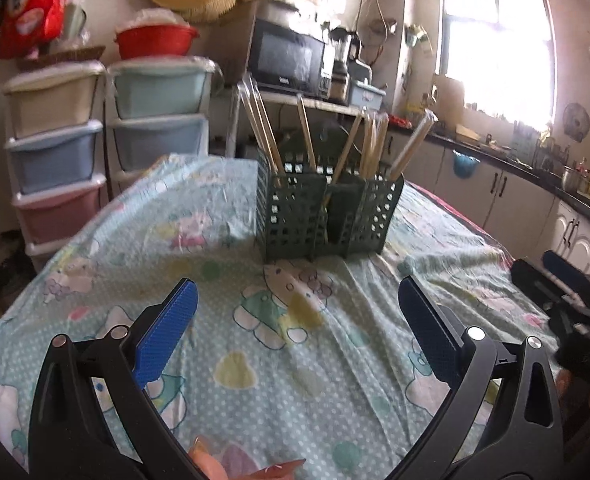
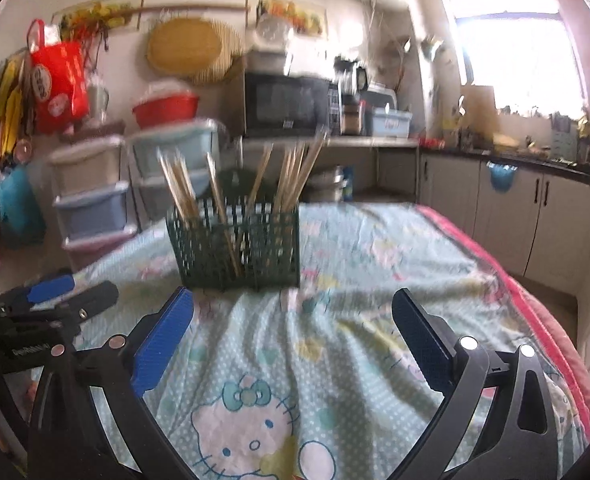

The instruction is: Organize utensils

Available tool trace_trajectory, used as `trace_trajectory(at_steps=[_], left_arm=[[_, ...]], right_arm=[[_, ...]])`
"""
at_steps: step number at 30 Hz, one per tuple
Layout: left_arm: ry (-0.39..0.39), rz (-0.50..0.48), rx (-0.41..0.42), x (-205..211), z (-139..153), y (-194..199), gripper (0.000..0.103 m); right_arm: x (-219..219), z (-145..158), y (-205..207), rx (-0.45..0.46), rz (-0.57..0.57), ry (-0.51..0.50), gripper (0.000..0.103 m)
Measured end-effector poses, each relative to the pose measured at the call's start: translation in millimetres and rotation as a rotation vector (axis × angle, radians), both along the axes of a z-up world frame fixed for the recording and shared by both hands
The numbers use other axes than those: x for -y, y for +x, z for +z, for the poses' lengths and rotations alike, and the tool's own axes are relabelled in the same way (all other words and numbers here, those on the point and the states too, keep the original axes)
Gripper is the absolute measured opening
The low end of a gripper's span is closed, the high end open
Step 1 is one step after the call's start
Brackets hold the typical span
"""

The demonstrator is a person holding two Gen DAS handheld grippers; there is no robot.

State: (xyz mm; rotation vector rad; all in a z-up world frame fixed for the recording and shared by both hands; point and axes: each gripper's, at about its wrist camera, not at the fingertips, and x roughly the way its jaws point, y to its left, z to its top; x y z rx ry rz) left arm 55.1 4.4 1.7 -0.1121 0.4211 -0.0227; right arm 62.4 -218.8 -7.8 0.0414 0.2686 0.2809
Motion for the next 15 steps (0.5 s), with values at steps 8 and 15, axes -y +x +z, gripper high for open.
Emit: trace_trajectory(at_steps=[8,15], left_arm=[[0.006,0.021,0.049,0.0,0.6,-6.2,0.093],[0.017,0.011,0.064,2.8,0.4,-9.7,0.093]], right_arm=[[-0.4,-0.1,-11.4,0.098,0.007,-0.008,0.097],[-1.0,-3.2,-10.0,0.083,0.001,-0.003,0.097]])
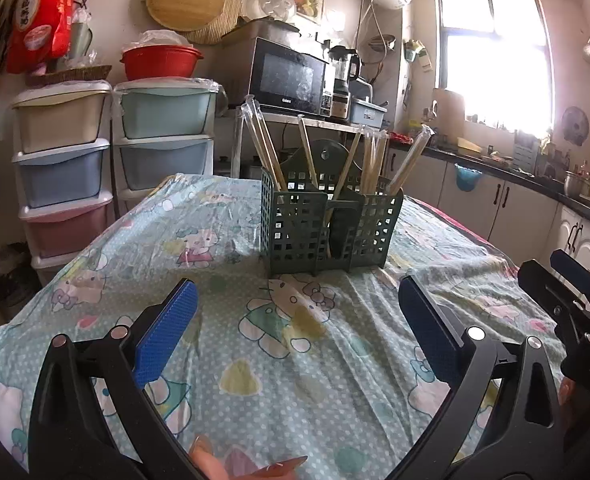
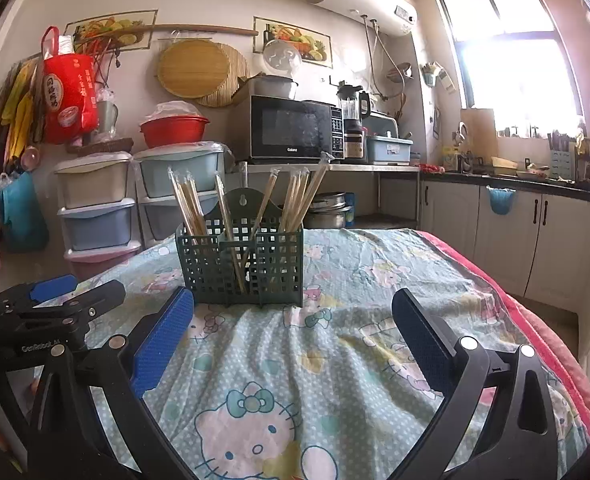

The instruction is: Organize utensils

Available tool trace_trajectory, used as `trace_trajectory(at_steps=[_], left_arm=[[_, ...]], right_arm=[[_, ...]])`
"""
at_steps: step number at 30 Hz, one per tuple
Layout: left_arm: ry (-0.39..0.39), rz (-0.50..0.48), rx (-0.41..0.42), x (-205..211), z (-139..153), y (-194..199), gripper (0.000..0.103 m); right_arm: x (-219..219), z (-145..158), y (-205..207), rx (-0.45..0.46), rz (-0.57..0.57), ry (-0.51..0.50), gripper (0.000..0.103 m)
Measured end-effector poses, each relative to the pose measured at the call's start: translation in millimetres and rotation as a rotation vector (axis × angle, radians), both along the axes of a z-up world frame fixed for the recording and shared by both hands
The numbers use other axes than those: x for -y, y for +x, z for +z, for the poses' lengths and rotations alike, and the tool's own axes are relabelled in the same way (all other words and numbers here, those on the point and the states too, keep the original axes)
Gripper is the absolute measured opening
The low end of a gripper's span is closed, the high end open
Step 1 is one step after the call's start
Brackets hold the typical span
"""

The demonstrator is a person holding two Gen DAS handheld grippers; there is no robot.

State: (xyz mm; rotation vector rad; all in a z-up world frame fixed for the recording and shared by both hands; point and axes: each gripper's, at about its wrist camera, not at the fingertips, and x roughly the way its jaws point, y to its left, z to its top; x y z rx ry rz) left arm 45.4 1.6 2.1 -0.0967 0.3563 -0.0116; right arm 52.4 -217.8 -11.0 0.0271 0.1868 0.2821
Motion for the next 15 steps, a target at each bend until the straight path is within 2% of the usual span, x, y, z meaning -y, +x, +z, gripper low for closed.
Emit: trace_trajectory(at_steps=[15], left_arm=[[0.000,0.004,-0.001,0.1,-0.1,-0.4,0.093]], right_arm=[[-2.2,-1.5,-2.7,0.009,0.000,-0.009,0.097]])
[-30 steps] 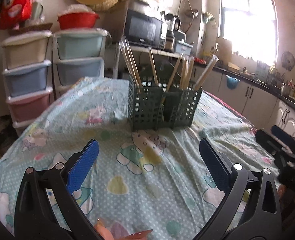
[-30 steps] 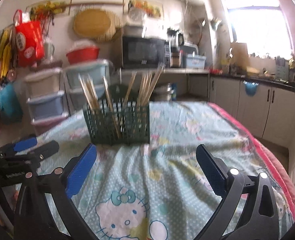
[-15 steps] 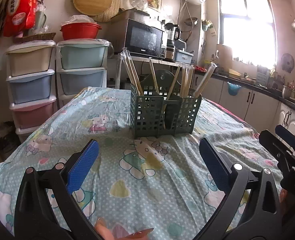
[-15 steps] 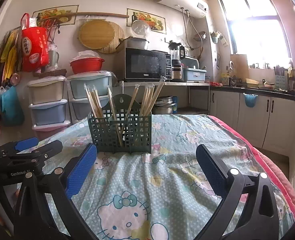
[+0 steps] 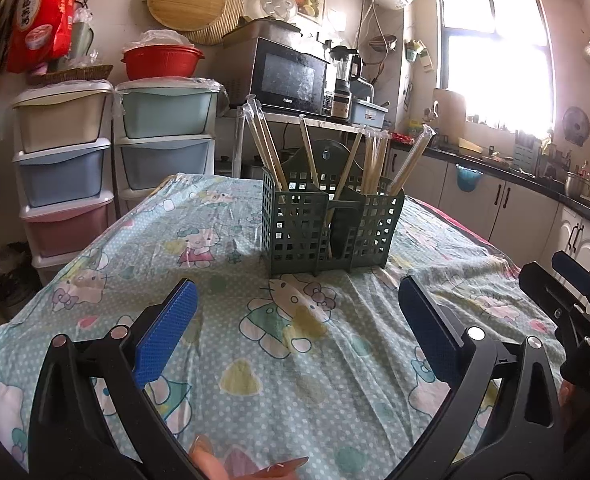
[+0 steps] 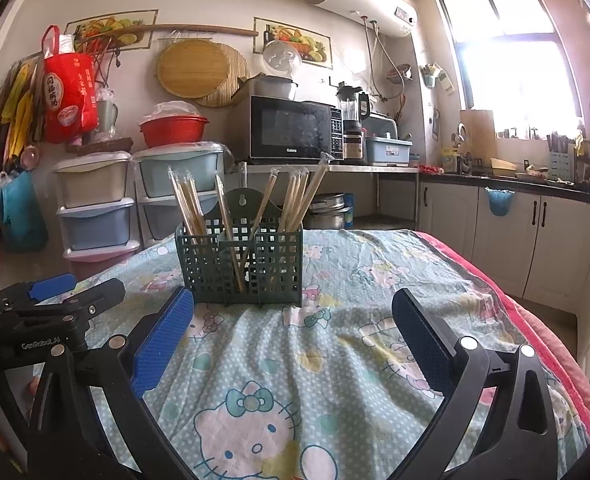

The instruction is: Organize utensils

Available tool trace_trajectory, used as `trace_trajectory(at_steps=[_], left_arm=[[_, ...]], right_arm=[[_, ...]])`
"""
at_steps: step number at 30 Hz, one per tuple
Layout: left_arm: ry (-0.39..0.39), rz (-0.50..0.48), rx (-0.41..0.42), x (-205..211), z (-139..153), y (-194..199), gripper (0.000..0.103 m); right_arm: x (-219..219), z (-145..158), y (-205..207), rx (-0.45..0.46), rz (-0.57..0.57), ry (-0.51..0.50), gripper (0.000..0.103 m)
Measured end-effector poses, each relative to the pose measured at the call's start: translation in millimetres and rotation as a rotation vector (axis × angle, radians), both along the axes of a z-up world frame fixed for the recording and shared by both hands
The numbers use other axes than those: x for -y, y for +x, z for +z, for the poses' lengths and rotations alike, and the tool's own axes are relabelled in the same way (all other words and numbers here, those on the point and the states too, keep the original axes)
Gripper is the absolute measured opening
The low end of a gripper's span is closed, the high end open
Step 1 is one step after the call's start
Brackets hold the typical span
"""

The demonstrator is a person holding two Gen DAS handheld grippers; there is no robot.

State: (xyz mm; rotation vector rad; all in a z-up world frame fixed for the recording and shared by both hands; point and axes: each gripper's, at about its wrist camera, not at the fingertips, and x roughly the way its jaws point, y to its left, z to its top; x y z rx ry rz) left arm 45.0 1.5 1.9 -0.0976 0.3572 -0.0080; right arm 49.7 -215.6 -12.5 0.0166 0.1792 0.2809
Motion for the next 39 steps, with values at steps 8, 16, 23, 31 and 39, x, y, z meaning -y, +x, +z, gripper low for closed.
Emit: trace_trajectory(at_steps=[8,16,23,31,39], left_arm=[[0.000,0.000,0.001,-0.7,-0.1,0.5,0.093],[0.000,-0.001,0.002,-0.6,0.0,-0.5,0.093],[0.000,-0.001,0.002,-1.2,-0.1,-0.1,0.093],[0.000,-0.001,0.002,-1.2,-0.1,-0.1,0.093],[0.000,0.000,0.003,-1.2,0.0,-0.4,0.093]], right_arm=[[-0.8,0.1,-2.0,0.002,-0.001,0.000,0.097],[-1.3,0.5,-2.6,0.004,0.000,-0.002,0.097],[-1.7,1.2,-3.2,0.003,-0.002,0.000,0.097],[-1.3,0.9,-3.0,0.004,-0.001,0.001,0.097],[-1.1,1.3,-3.4,0.004,-0.002,0.001,0.097]])
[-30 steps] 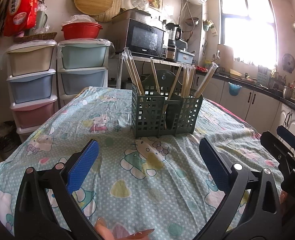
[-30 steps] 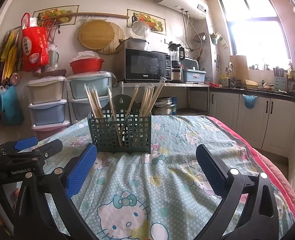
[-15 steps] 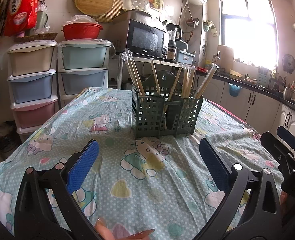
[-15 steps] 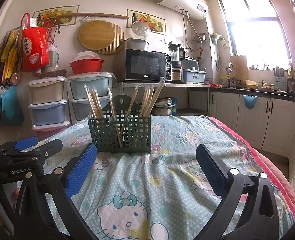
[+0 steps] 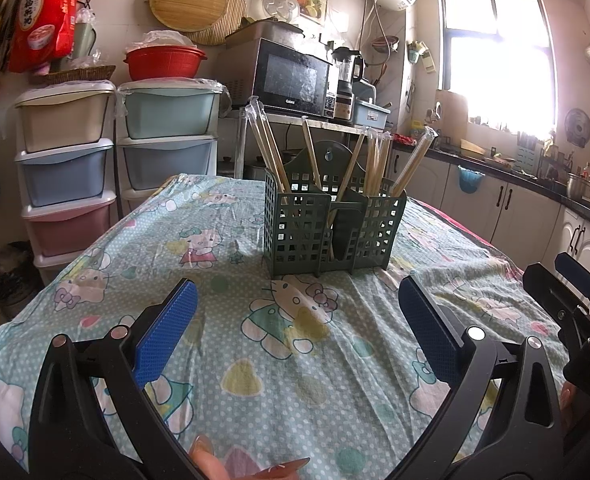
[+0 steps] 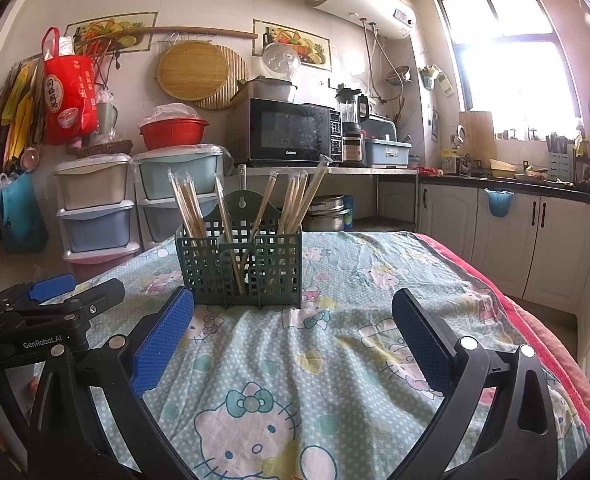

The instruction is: Organize utensils

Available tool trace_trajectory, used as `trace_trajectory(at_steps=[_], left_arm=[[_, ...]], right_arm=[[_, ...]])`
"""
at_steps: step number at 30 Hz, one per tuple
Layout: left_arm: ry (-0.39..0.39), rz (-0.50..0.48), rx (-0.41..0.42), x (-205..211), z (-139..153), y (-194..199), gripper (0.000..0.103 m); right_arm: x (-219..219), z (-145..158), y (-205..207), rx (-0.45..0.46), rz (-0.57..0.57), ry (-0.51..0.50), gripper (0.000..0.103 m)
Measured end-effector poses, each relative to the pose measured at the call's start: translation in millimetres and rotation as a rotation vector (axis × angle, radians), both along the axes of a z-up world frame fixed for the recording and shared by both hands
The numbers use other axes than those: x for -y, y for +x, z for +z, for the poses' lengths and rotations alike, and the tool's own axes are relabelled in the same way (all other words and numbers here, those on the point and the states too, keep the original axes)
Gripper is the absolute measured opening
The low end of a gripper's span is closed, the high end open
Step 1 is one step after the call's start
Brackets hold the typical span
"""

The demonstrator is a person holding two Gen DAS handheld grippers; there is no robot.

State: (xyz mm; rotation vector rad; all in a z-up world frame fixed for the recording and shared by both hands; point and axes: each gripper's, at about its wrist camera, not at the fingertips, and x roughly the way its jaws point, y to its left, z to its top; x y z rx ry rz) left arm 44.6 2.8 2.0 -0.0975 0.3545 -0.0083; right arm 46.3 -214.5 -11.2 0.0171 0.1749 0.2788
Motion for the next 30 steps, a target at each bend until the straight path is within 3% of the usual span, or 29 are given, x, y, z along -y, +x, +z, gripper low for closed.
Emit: trace_trajectory(at_steps=[30], left_arm=[[0.009,-0.006,-0.030,0.3,-1.4,3.8,0.093]], right_arm=[[0.3,0.0,2.2,-0.016,-0.004,0.009,0.097]])
